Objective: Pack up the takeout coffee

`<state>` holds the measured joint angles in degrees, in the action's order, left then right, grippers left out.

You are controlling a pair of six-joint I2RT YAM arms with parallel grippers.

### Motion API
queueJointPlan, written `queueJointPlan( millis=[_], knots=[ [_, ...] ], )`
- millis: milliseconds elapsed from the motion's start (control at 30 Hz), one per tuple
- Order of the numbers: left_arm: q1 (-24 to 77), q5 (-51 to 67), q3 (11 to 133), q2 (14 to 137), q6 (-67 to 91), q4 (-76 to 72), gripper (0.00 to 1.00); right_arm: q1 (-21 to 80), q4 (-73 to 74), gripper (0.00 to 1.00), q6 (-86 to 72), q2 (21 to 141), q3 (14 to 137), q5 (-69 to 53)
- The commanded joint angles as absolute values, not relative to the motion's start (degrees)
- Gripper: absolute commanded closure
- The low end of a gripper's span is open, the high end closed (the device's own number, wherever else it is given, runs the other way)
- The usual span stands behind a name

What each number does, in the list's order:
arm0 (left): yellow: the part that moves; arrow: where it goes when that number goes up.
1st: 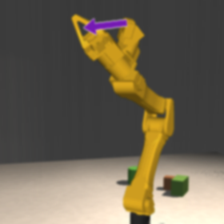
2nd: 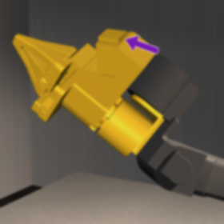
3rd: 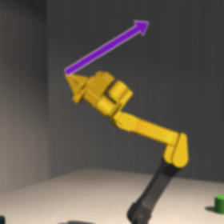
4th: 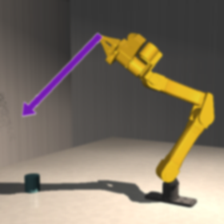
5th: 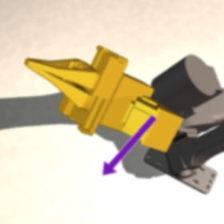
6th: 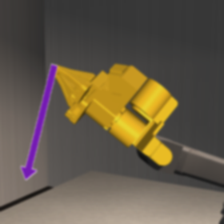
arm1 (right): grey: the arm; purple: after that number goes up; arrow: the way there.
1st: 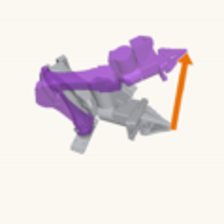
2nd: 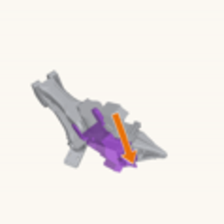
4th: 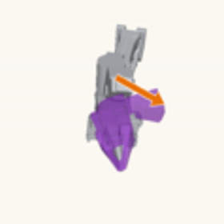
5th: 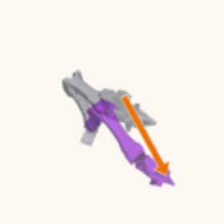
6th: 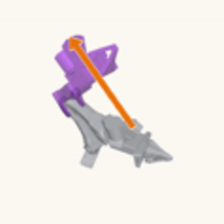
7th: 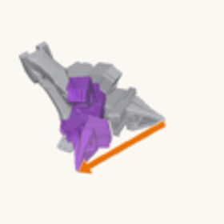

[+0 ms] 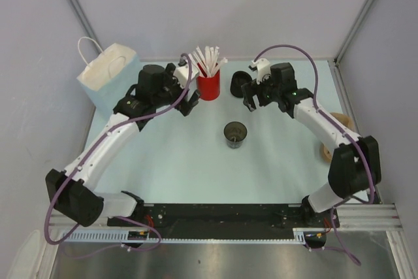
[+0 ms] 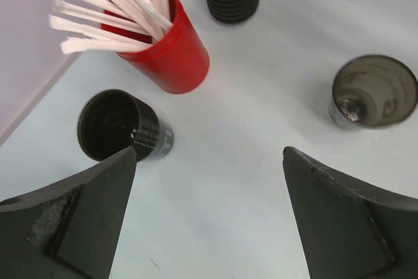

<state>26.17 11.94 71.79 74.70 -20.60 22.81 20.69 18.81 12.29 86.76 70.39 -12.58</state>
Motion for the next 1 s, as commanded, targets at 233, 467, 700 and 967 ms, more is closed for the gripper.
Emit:
queueJointPlan(
  millis=[233, 467, 700, 967],
  knots=[
    [23.83, 20.3, 69.34, 66.54, -28.3, 35.24, 0.0, 20.39, 10.02, 0.16, 9.23, 105.09, 86.74, -17.58],
    [21.36, 23.12, 66.71, 61.35, -26.72, 33.58, 0.01, 19.95, 11.42, 0.26, 9.05, 113.8, 95.79, -18.28],
    [20.22, 23.99, 64.69, 60.03, -25.84, 32.34, 0.01, 20.04, 11.42, 0.36, 8.53, 118.73, 99.31, -17.84],
    [19.51, 25.31, 64.86, 60.12, -24.96, 31.99, 0.01, 20.3, 11.51, 0.38, 8.88, 121.9, 101.68, -15.56]
  ],
)
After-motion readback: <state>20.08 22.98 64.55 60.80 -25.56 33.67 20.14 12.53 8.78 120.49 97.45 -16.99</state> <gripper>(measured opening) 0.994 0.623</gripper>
